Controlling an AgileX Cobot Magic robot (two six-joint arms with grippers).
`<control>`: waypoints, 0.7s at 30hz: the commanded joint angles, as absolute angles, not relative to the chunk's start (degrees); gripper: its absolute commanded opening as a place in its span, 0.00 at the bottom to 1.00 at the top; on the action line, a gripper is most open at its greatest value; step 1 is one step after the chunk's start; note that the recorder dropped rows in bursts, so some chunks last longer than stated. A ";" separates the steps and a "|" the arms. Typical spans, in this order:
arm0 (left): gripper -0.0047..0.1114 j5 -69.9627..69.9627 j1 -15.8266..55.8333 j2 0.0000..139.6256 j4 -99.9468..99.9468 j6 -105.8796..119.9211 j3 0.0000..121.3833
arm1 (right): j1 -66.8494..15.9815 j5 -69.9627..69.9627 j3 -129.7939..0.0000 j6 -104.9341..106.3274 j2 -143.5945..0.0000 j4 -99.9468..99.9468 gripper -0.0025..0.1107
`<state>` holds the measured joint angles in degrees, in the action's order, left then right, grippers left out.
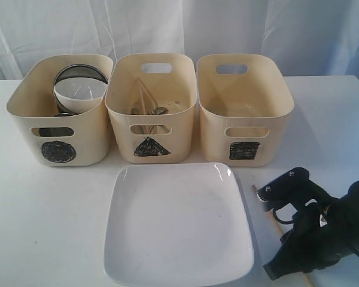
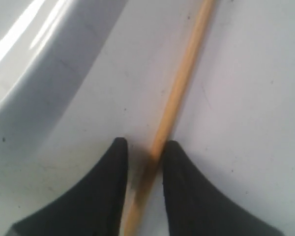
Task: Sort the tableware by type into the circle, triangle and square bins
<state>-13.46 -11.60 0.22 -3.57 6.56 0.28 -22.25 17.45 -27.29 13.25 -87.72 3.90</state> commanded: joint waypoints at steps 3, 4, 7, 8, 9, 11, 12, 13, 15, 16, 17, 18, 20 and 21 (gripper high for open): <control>0.04 -13.31 -11.26 0.00 -4.20 6.42 0.00 | -22.27 18.69 -26.82 13.74 -89.91 3.02 0.05; 0.04 -13.31 -11.26 0.00 -4.20 6.42 0.00 | -22.27 18.57 -26.95 13.74 -89.91 3.02 0.04; 0.04 -13.31 -11.26 0.00 -4.20 6.42 0.00 | -22.27 18.61 -27.97 12.71 -89.91 3.02 0.02; 0.04 -13.31 -11.26 0.00 -4.20 6.42 0.00 | -22.27 18.88 -28.29 12.11 -89.74 3.02 0.02; 0.04 -13.31 -11.26 0.00 -4.20 6.42 0.00 | -22.27 19.18 -28.82 11.40 -89.61 3.02 0.02; 0.04 -13.31 -11.26 0.00 -4.20 6.42 0.00 | -22.27 19.57 -29.63 10.16 -88.77 3.02 0.02; 0.04 -13.31 -11.26 0.00 -4.20 6.42 0.00 | -22.27 19.70 -29.90 9.72 -88.18 3.02 0.02; 0.04 -13.31 -11.26 0.00 -4.20 6.42 0.00 | -22.27 19.83 -29.98 9.62 -87.49 3.02 0.02; 0.04 -13.31 -11.26 0.00 -4.20 6.42 0.00 | -22.27 19.83 -30.21 9.45 -86.01 3.02 0.02; 0.04 -13.31 -11.26 0.00 -4.20 6.42 0.00 | -22.27 19.83 -30.21 8.70 -85.22 2.90 0.02; 0.04 -13.31 -11.26 0.00 -4.20 6.42 0.00 | -22.27 19.65 -30.21 8.57 -84.58 2.81 0.02; 0.04 -13.31 -11.26 0.00 -4.20 6.42 0.00 | -22.27 19.65 -30.21 8.57 -83.77 2.81 0.02; 0.04 -13.31 -11.26 0.00 -4.20 6.42 0.00 | -22.27 19.65 -30.21 8.48 -82.39 2.81 0.02; 0.04 -13.31 -11.26 0.00 -4.20 6.42 0.00 | -22.27 19.65 -30.21 8.16 -81.70 2.81 0.02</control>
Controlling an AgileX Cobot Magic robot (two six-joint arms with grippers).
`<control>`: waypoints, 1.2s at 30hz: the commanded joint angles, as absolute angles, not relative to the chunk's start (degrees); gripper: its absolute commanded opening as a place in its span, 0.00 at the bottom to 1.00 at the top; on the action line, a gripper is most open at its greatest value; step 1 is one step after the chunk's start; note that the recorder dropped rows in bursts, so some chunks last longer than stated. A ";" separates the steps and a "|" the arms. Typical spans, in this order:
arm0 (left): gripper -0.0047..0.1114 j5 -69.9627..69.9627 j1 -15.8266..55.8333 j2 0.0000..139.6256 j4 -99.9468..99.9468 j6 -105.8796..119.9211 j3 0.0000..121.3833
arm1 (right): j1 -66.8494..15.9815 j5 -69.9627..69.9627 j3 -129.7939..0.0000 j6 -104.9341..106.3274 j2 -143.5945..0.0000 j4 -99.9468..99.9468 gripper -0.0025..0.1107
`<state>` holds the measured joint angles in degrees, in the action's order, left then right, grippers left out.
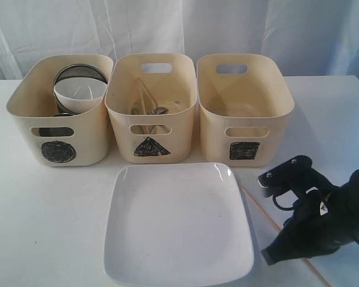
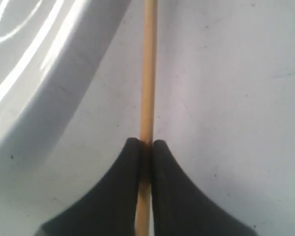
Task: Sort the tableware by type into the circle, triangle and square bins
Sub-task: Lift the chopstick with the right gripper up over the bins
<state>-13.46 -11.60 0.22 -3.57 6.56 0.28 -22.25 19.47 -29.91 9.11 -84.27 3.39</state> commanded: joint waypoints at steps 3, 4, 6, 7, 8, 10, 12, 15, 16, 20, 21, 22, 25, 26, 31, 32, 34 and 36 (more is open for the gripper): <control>0.04 -13.31 -11.26 0.00 -4.20 6.42 0.00 | -22.27 19.65 -30.21 6.32 -79.76 2.54 0.02; 0.04 -13.31 -11.26 0.00 -4.20 6.42 0.00 | -22.27 19.65 -30.21 5.91 -79.10 2.54 0.02; 0.04 -13.31 -11.26 0.00 -4.20 6.42 0.00 | -22.27 19.65 -30.21 5.80 -77.68 2.54 0.02; 0.04 -13.31 -11.26 0.00 -4.20 6.42 0.00 | -22.27 19.65 -30.21 5.80 -77.04 2.54 0.02; 0.04 -13.31 -11.26 0.00 -4.20 6.42 0.00 | -22.27 19.65 -30.21 5.80 -76.36 2.54 0.02; 0.04 -13.31 -11.26 0.00 -4.20 6.42 0.00 | -22.27 19.65 -30.21 5.71 -73.65 2.76 0.02; 0.04 -13.31 -11.26 0.00 -4.20 6.42 0.00 | -22.27 19.75 -30.21 5.21 -70.31 3.01 0.02; 0.04 -13.31 -11.26 0.00 -4.20 6.42 0.00 | -22.27 19.55 -30.21 4.25 -64.93 3.17 0.02; 0.04 -13.31 -11.26 0.00 -4.20 6.42 0.00 | -22.27 19.07 -30.21 4.25 -63.99 3.46 0.02; 0.04 -13.31 -11.26 0.00 -4.20 6.42 0.00 | -22.27 16.09 -30.21 5.12 -59.84 8.02 0.02; 0.04 -13.31 -11.26 0.00 -4.20 6.42 0.00 | -22.27 15.49 -30.50 5.91 -59.37 8.70 0.02; 0.04 -13.31 -11.26 0.00 -4.20 6.42 0.00 | -22.27 14.99 -31.38 6.29 -59.13 9.87 0.02; 0.04 -13.31 -11.26 0.00 -4.20 6.42 0.00 | -22.27 12.28 -34.14 8.02 -59.13 13.57 0.02; 0.04 -13.31 -11.26 0.00 -4.20 6.42 0.00 | -22.27 11.30 -34.94 9.12 -59.13 14.76 0.02; 0.04 -13.31 -11.26 0.00 -4.20 6.42 0.00 | -23.70 6.48 -39.16 10.69 -60.47 16.29 0.02; 0.04 -13.31 -11.26 0.00 -4.20 6.42 0.00 | -24.37 5.16 -40.13 10.69 -61.24 16.29 0.02; 0.04 -13.31 -11.26 0.00 -4.20 6.42 0.00 | -25.98 2.20 -41.81 10.69 -62.91 16.29 0.02; 0.04 -13.31 -11.26 0.00 -4.20 6.42 0.00 | -27.44 -0.77 -43.82 10.69 -65.33 16.02 0.02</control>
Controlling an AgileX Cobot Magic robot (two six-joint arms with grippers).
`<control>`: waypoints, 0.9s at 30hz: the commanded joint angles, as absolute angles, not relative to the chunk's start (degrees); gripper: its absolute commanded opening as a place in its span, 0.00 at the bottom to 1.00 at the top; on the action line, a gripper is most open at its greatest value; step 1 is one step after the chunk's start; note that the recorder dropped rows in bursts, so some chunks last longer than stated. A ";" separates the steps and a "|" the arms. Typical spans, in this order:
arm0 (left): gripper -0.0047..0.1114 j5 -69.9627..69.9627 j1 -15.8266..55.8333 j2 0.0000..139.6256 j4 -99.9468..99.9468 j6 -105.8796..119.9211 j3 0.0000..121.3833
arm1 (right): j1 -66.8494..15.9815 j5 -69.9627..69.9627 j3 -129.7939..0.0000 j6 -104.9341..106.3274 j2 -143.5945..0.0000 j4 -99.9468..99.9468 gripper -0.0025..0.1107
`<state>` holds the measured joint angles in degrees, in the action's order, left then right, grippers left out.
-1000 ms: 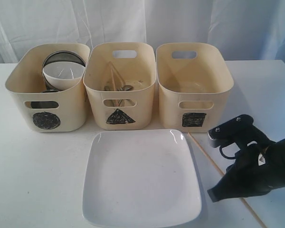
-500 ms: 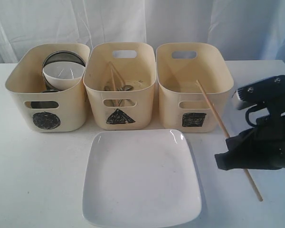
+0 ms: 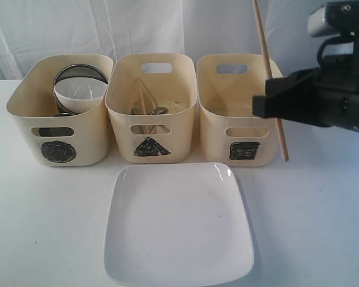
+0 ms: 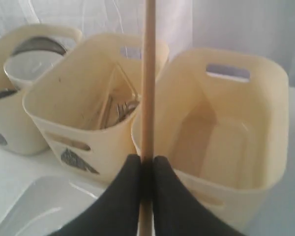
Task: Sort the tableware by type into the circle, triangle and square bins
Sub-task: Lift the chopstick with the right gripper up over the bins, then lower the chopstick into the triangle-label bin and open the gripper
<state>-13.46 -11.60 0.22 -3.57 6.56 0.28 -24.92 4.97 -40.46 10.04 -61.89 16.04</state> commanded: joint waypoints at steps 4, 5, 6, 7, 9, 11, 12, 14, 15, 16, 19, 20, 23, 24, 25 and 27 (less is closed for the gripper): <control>0.04 -13.31 -11.26 0.00 -4.20 6.42 0.00 | -29.50 -7.54 -47.58 10.69 -71.48 15.38 0.02; 0.04 -13.31 -11.26 0.00 -4.20 6.42 0.00 | -29.73 -9.03 -48.30 10.69 -73.34 15.38 0.02; 0.04 -13.31 -11.26 0.00 -4.20 6.42 0.00 | -30.14 -10.81 -49.26 10.69 -75.22 15.38 0.02; 0.04 -13.31 -11.26 0.00 -4.20 6.42 0.00 | -30.27 -12.38 -50.24 10.69 -77.24 15.38 0.02; 0.04 -13.31 -11.26 0.00 -4.20 6.42 0.00 | -30.42 -14.33 -52.21 10.39 -80.75 15.38 0.02; 0.04 -13.31 -11.26 0.00 -4.20 6.42 0.00 | -30.42 -15.81 -54.32 10.30 -84.13 15.38 0.02; 0.04 -13.31 -11.26 0.00 -4.20 6.42 0.00 | -30.42 -16.64 -55.44 10.30 -85.90 15.10 0.02; 0.04 -13.31 -11.26 0.00 -4.20 6.42 0.00 | -30.42 -18.76 -57.42 10.30 -89.10 13.82 0.02; 0.04 -13.31 -11.26 0.00 -4.20 6.42 0.00 | -30.42 -19.78 -58.43 10.30 -90.58 13.10 0.02; 0.04 -13.31 -11.26 0.00 -4.20 6.42 0.00 | -30.42 -20.33 -59.59 10.30 -91.95 12.81 0.02; 0.04 -13.31 -11.26 0.00 -4.20 6.42 0.00 | -30.42 -21.16 -63.06 10.30 -95.59 11.96 0.02; 0.04 -13.31 -11.26 0.00 -4.20 6.42 0.00 | -30.42 -21.16 -64.16 10.30 -96.59 11.60 0.02; 0.04 -13.31 -11.26 0.00 -4.20 6.42 0.00 | -30.42 -21.02 -67.97 10.30 -99.95 10.93 0.02; 0.04 -13.31 -11.26 0.00 -4.20 6.42 0.00 | -30.42 -20.91 -69.00 10.30 -100.94 10.55 0.02; 0.04 -13.31 -11.26 0.00 -4.20 6.42 0.00 | -30.42 -21.04 -69.95 10.30 -101.89 10.52 0.02; 0.04 -13.31 -11.26 0.00 -4.20 6.42 0.00 | -30.42 -21.89 -71.58 10.30 -103.68 10.52 0.02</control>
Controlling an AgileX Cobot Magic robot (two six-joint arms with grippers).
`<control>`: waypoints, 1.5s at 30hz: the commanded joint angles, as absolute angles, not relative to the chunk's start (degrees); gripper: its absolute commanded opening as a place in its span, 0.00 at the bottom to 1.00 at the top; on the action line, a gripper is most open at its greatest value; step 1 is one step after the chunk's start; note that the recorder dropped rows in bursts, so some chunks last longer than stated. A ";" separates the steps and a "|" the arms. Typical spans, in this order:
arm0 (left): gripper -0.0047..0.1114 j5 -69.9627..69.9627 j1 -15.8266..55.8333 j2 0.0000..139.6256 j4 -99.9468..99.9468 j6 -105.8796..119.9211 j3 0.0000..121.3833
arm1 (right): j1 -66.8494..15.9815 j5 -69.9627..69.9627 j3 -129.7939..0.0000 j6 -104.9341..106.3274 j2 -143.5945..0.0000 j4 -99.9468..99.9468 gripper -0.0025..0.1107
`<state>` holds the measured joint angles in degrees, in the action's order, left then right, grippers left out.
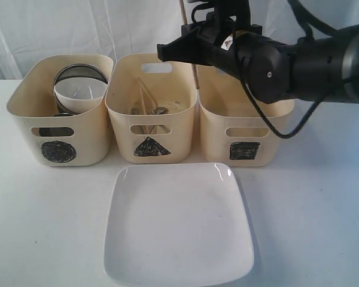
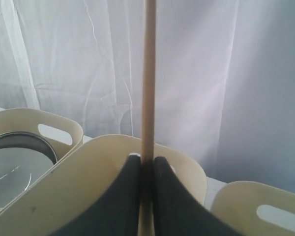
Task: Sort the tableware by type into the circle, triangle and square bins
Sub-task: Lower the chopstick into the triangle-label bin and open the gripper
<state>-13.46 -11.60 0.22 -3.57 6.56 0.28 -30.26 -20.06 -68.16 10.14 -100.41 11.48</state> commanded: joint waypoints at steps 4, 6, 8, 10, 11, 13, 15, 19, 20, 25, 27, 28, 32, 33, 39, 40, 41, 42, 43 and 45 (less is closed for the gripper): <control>0.04 -13.31 -11.26 0.00 -4.20 6.42 0.00 | -30.42 -22.45 -74.30 10.30 -106.95 10.52 0.02; 0.04 -13.31 -11.26 0.00 -4.20 6.42 0.00 | -30.42 -22.34 -75.45 10.30 -108.93 10.52 0.02; 0.04 -13.31 -11.26 0.00 -4.20 6.42 0.00 | -30.42 -22.34 -76.28 10.30 -110.39 10.52 0.02; 0.04 -13.31 -11.26 0.00 -4.20 6.42 0.00 | -30.42 -22.47 -76.72 10.17 -111.42 10.52 0.02; 0.04 -13.31 -11.26 0.00 -4.20 6.42 0.00 | -30.42 -22.69 -76.75 10.00 -111.90 10.52 0.02; 0.04 -13.31 -11.26 0.00 -4.20 6.42 0.00 | -30.42 -23.24 -76.75 9.88 -112.50 10.52 0.02; 0.04 -13.31 -11.26 0.00 -4.20 6.42 0.00 | -30.42 -23.92 -76.85 9.88 -113.03 10.52 0.02; 0.04 -13.31 -11.26 0.00 -4.20 6.42 0.00 | -30.42 -23.33 -76.95 9.77 -114.11 10.64 0.02; 0.04 -13.31 -11.26 0.00 -4.20 6.42 0.00 | -30.42 -22.77 -77.21 9.60 -114.36 10.64 0.02; 0.04 -13.31 -11.26 0.00 -4.20 6.42 0.00 | -30.42 -20.99 -77.32 8.58 -114.71 10.64 0.02; 0.04 -13.31 -11.26 0.00 -4.20 6.42 0.00 | -30.42 -20.99 -77.32 8.15 -114.71 10.64 0.03; 0.04 -13.31 -11.26 0.00 -4.20 6.42 0.00 | -30.42 -20.66 -77.32 6.79 -114.61 10.64 0.05; 0.04 -13.31 -11.26 0.00 -4.20 6.42 0.00 | -30.42 -20.41 -77.32 1.65 -114.61 10.64 0.18; 0.04 -13.31 -11.26 0.00 -4.20 6.42 0.00 | -30.42 -20.41 -77.32 1.19 -114.61 10.64 0.23; 0.04 -13.31 -11.26 0.00 -4.20 6.42 0.00 | -30.42 -16.17 -77.32 1.10 -113.22 10.64 0.51; 0.04 -13.31 -11.26 0.00 -4.20 6.42 0.00 | -30.42 -14.66 -77.32 1.10 -112.83 10.64 0.54; 0.04 -13.31 -11.26 0.00 -4.20 6.42 0.00 | -30.42 -11.90 -77.32 1.10 -112.21 10.64 0.56; 0.04 -13.31 -11.26 0.00 -4.20 6.42 0.00 | -30.42 -9.10 -77.32 1.10 -111.38 10.64 0.56; 0.04 -13.31 -11.26 0.00 -4.20 6.42 0.00 | -30.42 -5.77 -77.32 1.10 -110.37 10.64 0.56; 0.04 -13.31 -11.26 0.00 -4.20 6.42 0.00 | -30.26 0.00 -77.32 1.10 -108.29 10.64 0.55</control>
<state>-13.46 -11.60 0.22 -3.57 6.56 0.28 -30.26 -7.28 -76.99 1.46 -111.38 11.23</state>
